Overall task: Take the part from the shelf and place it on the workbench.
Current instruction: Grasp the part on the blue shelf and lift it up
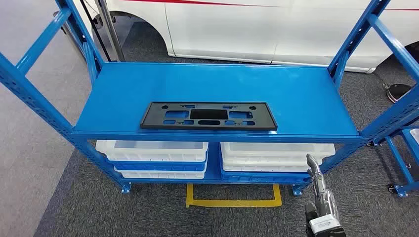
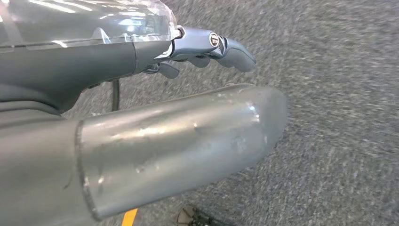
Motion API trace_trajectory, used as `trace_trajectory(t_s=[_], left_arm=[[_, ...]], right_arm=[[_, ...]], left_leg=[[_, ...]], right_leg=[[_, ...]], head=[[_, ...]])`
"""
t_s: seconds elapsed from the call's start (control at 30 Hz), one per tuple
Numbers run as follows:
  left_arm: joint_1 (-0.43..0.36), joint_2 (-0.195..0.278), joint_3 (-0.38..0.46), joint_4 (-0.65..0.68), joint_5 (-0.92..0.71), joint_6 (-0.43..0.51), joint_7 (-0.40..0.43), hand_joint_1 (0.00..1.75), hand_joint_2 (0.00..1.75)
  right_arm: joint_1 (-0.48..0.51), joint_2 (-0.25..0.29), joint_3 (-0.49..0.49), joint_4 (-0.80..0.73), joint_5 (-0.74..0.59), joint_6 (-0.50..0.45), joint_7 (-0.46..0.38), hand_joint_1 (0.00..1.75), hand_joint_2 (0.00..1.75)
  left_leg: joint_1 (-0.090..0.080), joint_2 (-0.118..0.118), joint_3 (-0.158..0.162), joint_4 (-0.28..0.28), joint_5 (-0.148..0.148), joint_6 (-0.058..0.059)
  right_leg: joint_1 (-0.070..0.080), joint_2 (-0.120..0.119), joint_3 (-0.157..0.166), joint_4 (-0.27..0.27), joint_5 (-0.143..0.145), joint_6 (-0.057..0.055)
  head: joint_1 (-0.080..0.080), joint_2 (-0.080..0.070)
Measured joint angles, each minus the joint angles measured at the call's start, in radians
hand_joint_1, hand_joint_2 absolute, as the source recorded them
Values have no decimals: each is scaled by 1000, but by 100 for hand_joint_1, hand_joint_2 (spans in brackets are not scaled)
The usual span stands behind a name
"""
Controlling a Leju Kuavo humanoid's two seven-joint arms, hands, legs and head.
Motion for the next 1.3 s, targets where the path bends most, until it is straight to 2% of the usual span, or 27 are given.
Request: trace_trajectory(t_s=[0.03, 0.07, 0.1, 0.13, 0.17, 0.2, 0.27, 0.33, 0.43, 0.5, 0.57, 0.6, 0.63, 0.67, 0.73, 0.77, 0.83, 0.93, 0.97, 1.0, 1.07, 1.1, 1.13, 1.17, 1.2, 1.23, 1.3], left_arm=[[1, 0, -2, 0, 0, -1, 2, 0, 0], [2, 0, -3, -1, -2, -2, 3, 0, 0], [4, 0, -5, -1, -5, -4, 6, 0, 0], [5, 0, -7, -2, -9, -7, 10, 0, 0], [7, 0, -7, -5, -15, -12, 12, 0, 0], [9, -1, -8, -9, -20, -16, 15, 0, 0], [14, -3, -9, -18, -24, -24, 17, 0, 0], [18, -4, -10, -26, -25, -27, 18, 0, 0], [24, -5, -11, -37, -33, -31, 21, 0, 0], [26, -5, -11, -44, -51, -44, 27, 0, 0], [26, -5, -5, -47, -84, -68, 27, 0, 0], [25, -5, 1, -47, -108, -84, 22, 0, 0], [23, -5, 11, -48, -135, -100, 14, 0, 0], [19, -5, 23, -49, -164, -118, 4, 0, 0], [4, -4, 56, -49, -225, -151, -22, 0, 0], [-7, -3, 77, -49, -260, -169, -40, 0, 0], [-35, -3, 128, -47, -338, -201, -81, 0, 0], [-92, -3, 225, -32, -468, -232, -158, 0, 0], [-115, -3, 263, -22, -514, -239, -187, 0, 0], [-140, -3, 303, -11, -560, -244, -216, 0, 0], [-187, -3, 377, 13, -639, -251, -262, 0, 0], [-207, -3, 411, 27, -674, -254, -280, 0, 0], [-226, -3, 443, 40, -706, -256, -295, 0, 0], [-244, -3, 475, 54, -736, -257, -310, 0, 0], [-260, -3, 504, 68, -764, -258, -323, 0, 0], [-276, -2, 530, 83, -788, -256, -334, 0, 0], [-306, 2, 572, 115, -831, -249, -355, 0, 0]], right_arm=[[1, 0, 2, 0, 2, -2, 3, 0, 116], [2, 0, 5, 0, 6, -5, 7, 0, 131], [4, 0, 9, 0, 16, -12, 13, 0, 175], [6, 0, 14, -1, 34, -20, 20, 0, 175], [7, -1, 19, -2, 55, -28, 28, 0, 175], [7, -1, 25, -6, 76, -34, 35, 0, 175], [6, -1, 36, -15, 104, -40, 48, 0, 175], [6, -1, 44, -22, 114, -43, 56, 0, 175], [5, -1, 52, -30, 137, -51, 65, 0, 175], [0, 0, 56, -31, 196, -62, 84, 0, 175], [-13, 2, 59, -24, 304, -70, 113, 0, 175], [-24, 4, 61, -16, 375, -68, 130, 0, 175], [-39, 8, 65, -4, 449, -62, 144, 0, 175], [-56, 12, 71, 12, 523, -55, 157, 0, 175], [-91, 23, 88, 47, 647, -41, 173, 0, 175], [-110, 29, 98, 66, 706, -37, 179, 0, 175], [-154, 42, 120, 108, 824, -38, 189, 0, 175], [-231, 59, 162, 192, 969, -54, 210, 0, 175], [-261, 62, 179, 224, 997, -60, 215, 0, 175], [-294, 63, 196, 259, 1016, -66, 217, 0, 175], [-352, 63, 228, 330, 1029, -76, 212, 0, 175], [-376, 63, 242, 365, 1029, -80, 207, 0, 175], [-399, 64, 255, 397, 1030, -83, 201, 0, 175], [-420, 66, 268, 429, 1032, -83, 197, 0, 175], [-443, 68, 282, 458, 1036, -80, 195, 0, 175], [-467, 72, 296, 485, 1039, -75, 194, 0, 175], [-515, 79, 325, 532, 1039, -62, 194, 0, 175]], left_leg=[[-1, -1, 0, 0, 0, 1], [-2, -3, 1, 0, -1, 2], [-4, -6, 2, 0, -2, 3], [-5, -8, 5, 1, -4, 3], [-7, -11, 8, 1, -5, 2], [-8, -13, 13, 1, -7, 1], [-12, -15, 16, 3, -13, -6], [-13, -16, 14, 4, -15, -16], [-10, -16, 13, 14, -26, -32], [-7, -15, -16, 86, -75, -45], [-2, -14, -78, 216, -139, -55], [1, -14, -102, 265, -153, -59], [4, -14, -112, 283, -148, -62], [6, -14, -102, 259, -122, -64], [9, -12, -41, 127, -50, -66], [8, -12, -14, 64, -25, -64], [6, -14, 8, 8, -12, -53], [5, -15, 7, -1, -3, -31], [6, -15, 8, -5, 1, -23], [7, -14, 8, -9, 6, -16], [5, -13, 3, -10, 9, -9], [2, -13, 2, -9, 10, -8], [0, -14, 1, -9, 10, -7], [-3, -15, 1, -8, 10, -7], [-5, -16, 3, -7, 10, -7], [-7, -17, 4, -7, 10, -7], [-12, -18, 2, -4, 9, -10]], right_leg=[[0, 1, -18, 33, -10, 1], [0, 1, -31, 54, -12, 1], [0, 2, -51, 87, -13, 1], [0, 3, -54, 81, 7, -1], [1, 3, -38, 37, 44, -4], [2, 3, -9, -32, 86, -10], [8, 4, 43, -150, 136, -21], [14, 6, 55, -183, 139, -28], [8, 4, 59, -196, 146, -40], [2, -1, 63, -204, 151, -49], [1, -4, 62, -204, 151, -52], [1, -5, 61, -204, 151, -52], [0, -5, 61, -203, 150, -51], [-2, -5, 62, -202, 149, -49], [-5, -5, 65, -198, 145, -42], [-4, -5, 66, -194, 142, -37], [0, -4, 65, -192, 141, -27], [0, -4, 63, -192, 141, -12], [-1, -3, 55, -175, 129, -8], [-2, -3, 38, -138, 106, -6], [-2, -1, -21, -17, 44, -3], [-2, 0, -51, 43, 23, -3], [-2, 0, -70, 78, 20, -4], [-1, 1, -72, 77, 37, -8], [2, 1, -56, 38, 70, -14], [6, 2, -28, -29, 112, -23], [14, 4, 20, -147, 162, -41]], head=[[0, 0], [0, 0], [0, 0], [0, 0], [0, 0], [0, 0], [0, 0], [-1, 0], [-1, 0], [-2, 0], [-2, 0], [-2, 0], [-2, 0], [-2, 0], [-2, 0], [-2, 0], [-2, 0], [-1, 0], [-1, 0], [-1, 0], [-1, 0], [-1, 0], [-1, 0], [-1, 0], [-1, 0], [-1, 0], [-1, 0]])
